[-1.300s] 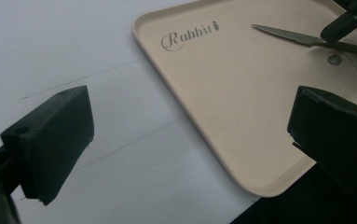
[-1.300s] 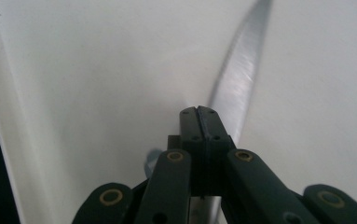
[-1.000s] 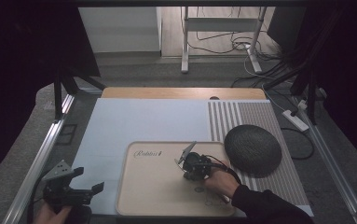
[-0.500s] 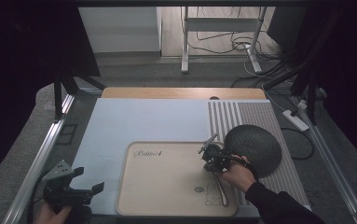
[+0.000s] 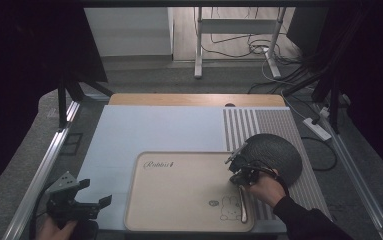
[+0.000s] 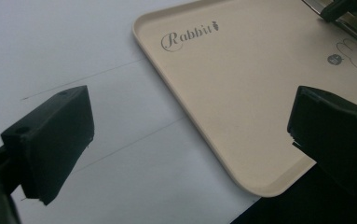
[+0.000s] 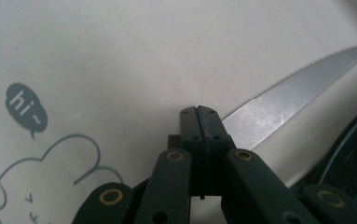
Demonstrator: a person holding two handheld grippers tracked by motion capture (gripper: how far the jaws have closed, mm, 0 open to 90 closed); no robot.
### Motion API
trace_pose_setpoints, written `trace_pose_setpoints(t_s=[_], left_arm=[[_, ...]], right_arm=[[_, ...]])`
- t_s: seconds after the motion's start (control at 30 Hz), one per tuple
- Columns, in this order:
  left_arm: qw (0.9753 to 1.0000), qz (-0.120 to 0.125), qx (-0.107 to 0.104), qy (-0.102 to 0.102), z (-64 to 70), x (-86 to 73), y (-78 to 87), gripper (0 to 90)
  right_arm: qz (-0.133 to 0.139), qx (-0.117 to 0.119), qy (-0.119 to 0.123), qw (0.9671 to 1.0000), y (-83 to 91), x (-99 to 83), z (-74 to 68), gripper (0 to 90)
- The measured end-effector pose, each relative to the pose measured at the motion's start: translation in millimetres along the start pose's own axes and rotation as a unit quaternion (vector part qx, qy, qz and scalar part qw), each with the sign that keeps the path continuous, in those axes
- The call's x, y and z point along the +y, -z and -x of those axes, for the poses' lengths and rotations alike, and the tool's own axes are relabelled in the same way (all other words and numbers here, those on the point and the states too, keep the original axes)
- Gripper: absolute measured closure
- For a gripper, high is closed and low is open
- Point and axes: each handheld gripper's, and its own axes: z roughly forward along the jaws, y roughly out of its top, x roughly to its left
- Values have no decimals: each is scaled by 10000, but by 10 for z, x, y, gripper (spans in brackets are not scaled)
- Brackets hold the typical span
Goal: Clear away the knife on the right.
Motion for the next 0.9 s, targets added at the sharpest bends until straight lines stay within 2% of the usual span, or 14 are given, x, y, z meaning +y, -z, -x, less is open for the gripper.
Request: trace_pose_setpoints(t_s=[0.2, 0.37, 0.47, 0.53, 0.73, 0.9], left_arm=[[10000, 2, 0, 0, 0, 0, 0, 15], [10000, -3, 3, -7, 2, 2, -2, 15], [10000, -5, 3, -5, 2, 2, -3, 16], [10000, -7, 8, -9, 3, 2, -3, 16], [10000, -8, 8, -7, 2, 2, -3, 16], [10000, -7, 6, -7, 1, 2, -3, 16]], right_arm=[[-71, 60, -76, 9999, 37, -82, 28, 898], [-122, 62, -71, 9999, 40, -73, 26, 898], [-16, 169, -136, 9998, 53, -67, 38, 897], [84, 161, -114, 9998, 72, -59, 35, 896], [267, 181, -112, 9994, 108, -30, 19, 822], [423, 179, -215, 9987, 152, -20, 19, 772]])
